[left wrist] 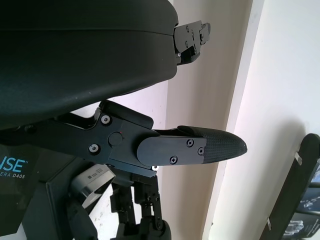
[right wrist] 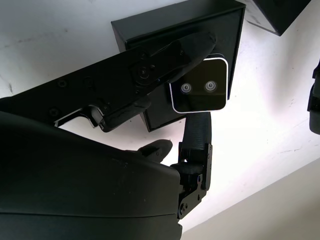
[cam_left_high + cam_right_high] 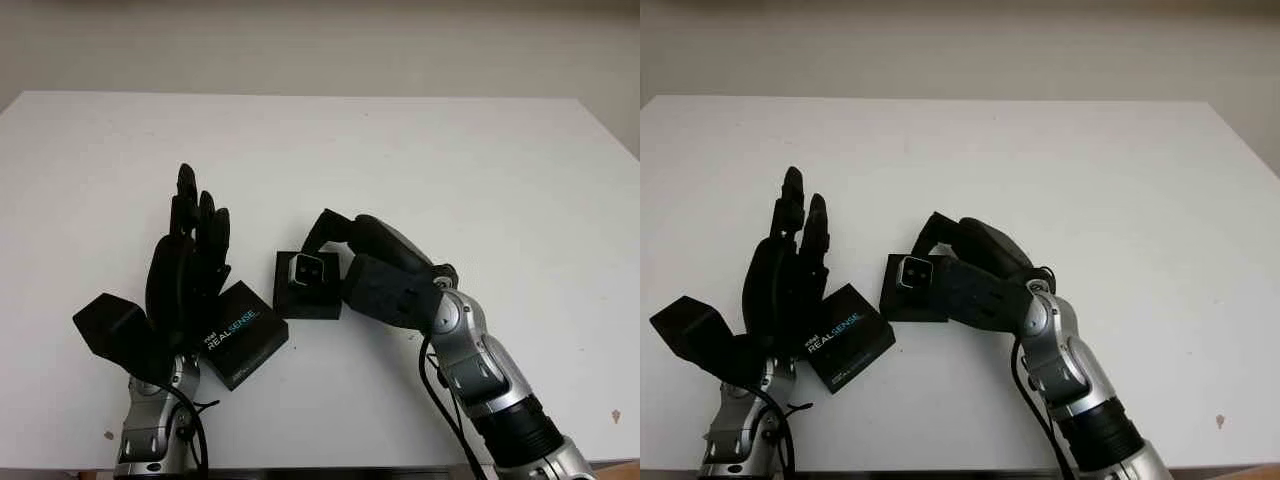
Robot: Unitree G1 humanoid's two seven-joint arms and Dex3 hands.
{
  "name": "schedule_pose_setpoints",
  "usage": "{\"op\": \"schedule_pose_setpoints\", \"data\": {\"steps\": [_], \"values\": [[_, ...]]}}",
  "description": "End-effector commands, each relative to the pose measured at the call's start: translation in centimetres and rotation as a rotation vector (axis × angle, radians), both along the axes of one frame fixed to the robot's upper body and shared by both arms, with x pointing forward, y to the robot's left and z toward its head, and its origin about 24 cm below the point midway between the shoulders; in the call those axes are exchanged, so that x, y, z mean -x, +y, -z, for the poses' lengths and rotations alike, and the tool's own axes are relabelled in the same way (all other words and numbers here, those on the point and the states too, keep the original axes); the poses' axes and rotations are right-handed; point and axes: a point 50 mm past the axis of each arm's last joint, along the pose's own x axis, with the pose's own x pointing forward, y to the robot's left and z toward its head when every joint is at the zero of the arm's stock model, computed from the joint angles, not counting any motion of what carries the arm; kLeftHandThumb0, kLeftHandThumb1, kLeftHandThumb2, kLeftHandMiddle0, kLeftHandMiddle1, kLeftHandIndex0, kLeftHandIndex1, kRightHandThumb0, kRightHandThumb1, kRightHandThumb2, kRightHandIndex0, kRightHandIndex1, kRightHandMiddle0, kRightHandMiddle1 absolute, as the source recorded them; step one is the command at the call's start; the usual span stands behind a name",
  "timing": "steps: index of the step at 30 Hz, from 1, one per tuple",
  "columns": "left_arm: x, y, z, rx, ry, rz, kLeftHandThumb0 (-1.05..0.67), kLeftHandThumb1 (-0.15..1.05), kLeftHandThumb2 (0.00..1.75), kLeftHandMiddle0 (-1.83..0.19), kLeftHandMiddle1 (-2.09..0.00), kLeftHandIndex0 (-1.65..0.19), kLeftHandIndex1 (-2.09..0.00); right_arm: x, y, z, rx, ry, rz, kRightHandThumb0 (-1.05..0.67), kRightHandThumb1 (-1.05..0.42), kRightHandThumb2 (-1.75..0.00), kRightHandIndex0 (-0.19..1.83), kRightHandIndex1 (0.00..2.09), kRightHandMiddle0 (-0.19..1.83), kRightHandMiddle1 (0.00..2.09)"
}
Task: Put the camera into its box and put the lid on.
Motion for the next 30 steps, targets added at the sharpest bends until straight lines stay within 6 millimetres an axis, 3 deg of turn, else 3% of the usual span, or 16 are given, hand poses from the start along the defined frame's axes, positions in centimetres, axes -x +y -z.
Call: {"op": "schedule_pose_setpoints", "data": {"steps": [1,30], "values": [[0.1,0.0,-0.3,-0.001,-0.016,0.000,-0.74,1.05,0.37,0.19,0.00,0.19,0.00,-0.4,-0.3,-0.6,0.008,-0.038,0.002,-0.36,-1.01,-0.06,0.37,0.22,0.32,1.87],[0.1,0.0,-0.4,-0.005,-0.017,-0.002,-0.75,1.05,0.37,0.19,0.00,0.19,0.00,-0.7,-1.4,-1.2,0.104,-0.064,-0.030,-0.37,-1.00,-0.05,0.43,0.17,0.33,1.83]]}}
